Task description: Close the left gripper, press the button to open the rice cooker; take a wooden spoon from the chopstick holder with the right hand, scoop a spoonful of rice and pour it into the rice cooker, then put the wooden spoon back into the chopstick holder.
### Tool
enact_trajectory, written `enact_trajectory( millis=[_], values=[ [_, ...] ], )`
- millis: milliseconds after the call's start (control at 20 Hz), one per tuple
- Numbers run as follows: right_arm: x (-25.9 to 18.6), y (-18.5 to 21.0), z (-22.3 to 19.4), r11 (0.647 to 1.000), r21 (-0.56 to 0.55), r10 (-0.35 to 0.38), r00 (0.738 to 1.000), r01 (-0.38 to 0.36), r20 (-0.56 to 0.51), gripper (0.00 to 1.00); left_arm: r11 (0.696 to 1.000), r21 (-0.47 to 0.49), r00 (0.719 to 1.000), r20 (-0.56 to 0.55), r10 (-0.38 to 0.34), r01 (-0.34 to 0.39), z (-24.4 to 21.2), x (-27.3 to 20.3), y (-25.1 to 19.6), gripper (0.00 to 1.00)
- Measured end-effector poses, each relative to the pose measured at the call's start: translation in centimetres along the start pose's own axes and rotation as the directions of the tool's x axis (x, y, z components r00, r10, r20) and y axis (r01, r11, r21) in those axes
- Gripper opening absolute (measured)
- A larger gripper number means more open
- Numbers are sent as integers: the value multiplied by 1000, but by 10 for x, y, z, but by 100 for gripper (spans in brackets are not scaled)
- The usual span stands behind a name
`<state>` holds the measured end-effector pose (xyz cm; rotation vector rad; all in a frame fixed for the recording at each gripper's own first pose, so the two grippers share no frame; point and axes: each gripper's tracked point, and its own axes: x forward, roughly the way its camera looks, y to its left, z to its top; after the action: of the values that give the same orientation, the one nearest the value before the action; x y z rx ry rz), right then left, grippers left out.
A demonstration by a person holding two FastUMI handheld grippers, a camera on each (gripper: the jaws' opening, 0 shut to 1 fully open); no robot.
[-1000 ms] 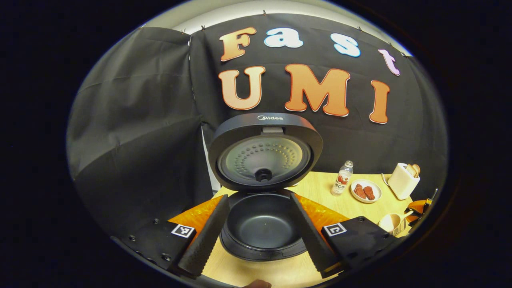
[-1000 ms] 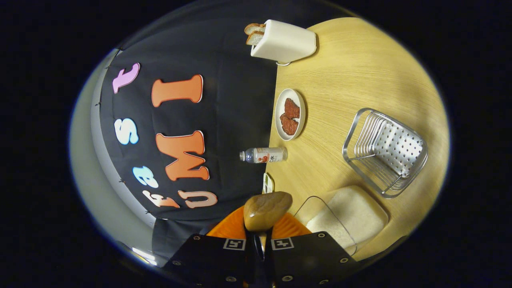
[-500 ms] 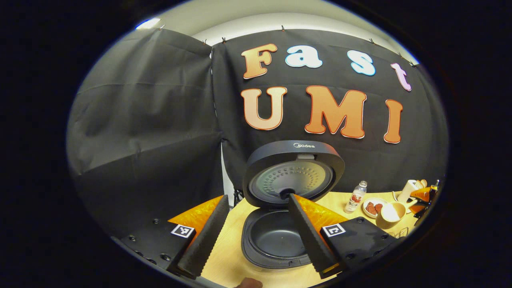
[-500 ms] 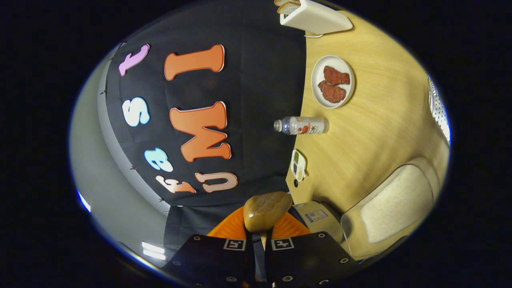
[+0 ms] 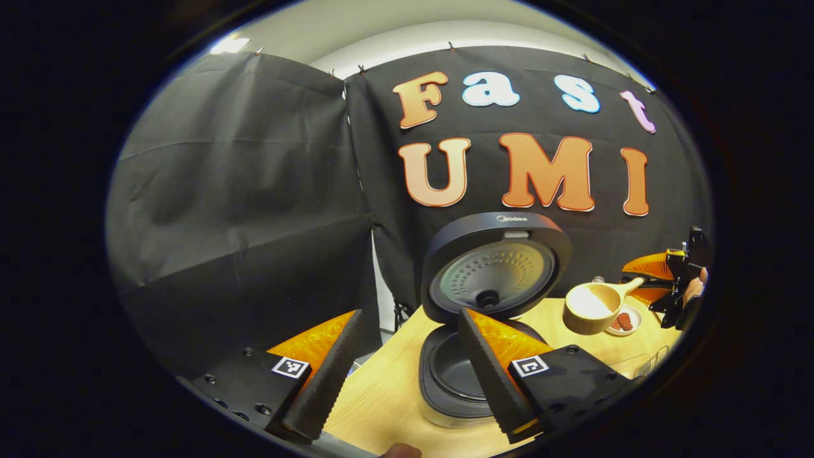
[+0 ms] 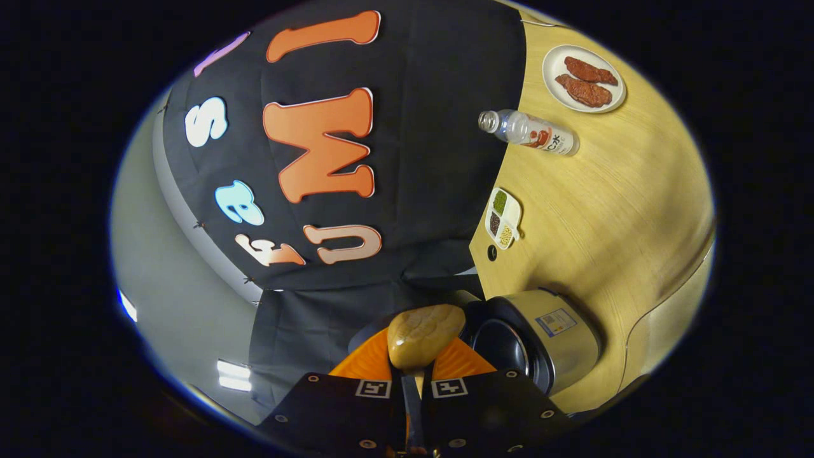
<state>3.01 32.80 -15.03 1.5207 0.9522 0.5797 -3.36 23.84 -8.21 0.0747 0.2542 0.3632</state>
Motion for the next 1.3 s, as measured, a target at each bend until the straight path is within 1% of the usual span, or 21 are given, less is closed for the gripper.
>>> enact_trajectory(
  millis=[100, 150, 250, 400, 600, 650, 700, 800, 900, 1150, 1300],
  values=[
    [14, -3, -7, 997, -64, -38, 999, 38, -2, 9, 1000, -12, 1000, -14, 19, -19, -6, 1, 10, 97],
    [19, -5, -11, 992, -107, -64, 998, 64, 1, 9, 999, -17, 999, -21, 30, -30, -7, -1, 15, 100],
    [29, -8, -18, 976, -186, -108, 994, 109, 18, 9, 999, -21, 998, -36, 48, -49, -13, -1, 23, 100],
    [41, -5, -33, 933, -325, -148, 988, 151, 33, 9, 998, -23, 997, -52, 65, -66, -19, -1, 32, 100],
    [55, -5, -46, 872, -457, -170, 984, 178, 59, 9, 997, -22, 995, -66, 76, -77, -24, 0, 39, 100],
    [57, -3, -49, 854, -487, -171, 983, 182, 67, 9, 997, -22, 995, -67, 76, -78, -24, -1, 41, 96],
    [59, -3, -52, 833, -519, -180, 981, 190, 71, 9, 997, -22, 995, -69, 77, -78, -25, -1, 41, 100],
    [62, -4, -56, 803, -562, -184, 979, 198, 82, 9, 997, -21, 994, -72, 78, -79, -27, 0, 44, 100],
    [64, 0, -58, 788, -583, -181, 980, 198, 88, 9, 997, -23, 994, -77, 78, -80, -28, 1, 45, 100],
    [66, 11, -59, 769, -612, -160, 982, 185, 97, 9, 997, -24, 993, -84, 77, -79, -30, 1, 49, 100],
    [65, 20, -56, 742, -645, -144, 983, 182, 112, 9, 997, -25, 994, -84, 75, -78, -30, 2, 49, 100]
  ],
)
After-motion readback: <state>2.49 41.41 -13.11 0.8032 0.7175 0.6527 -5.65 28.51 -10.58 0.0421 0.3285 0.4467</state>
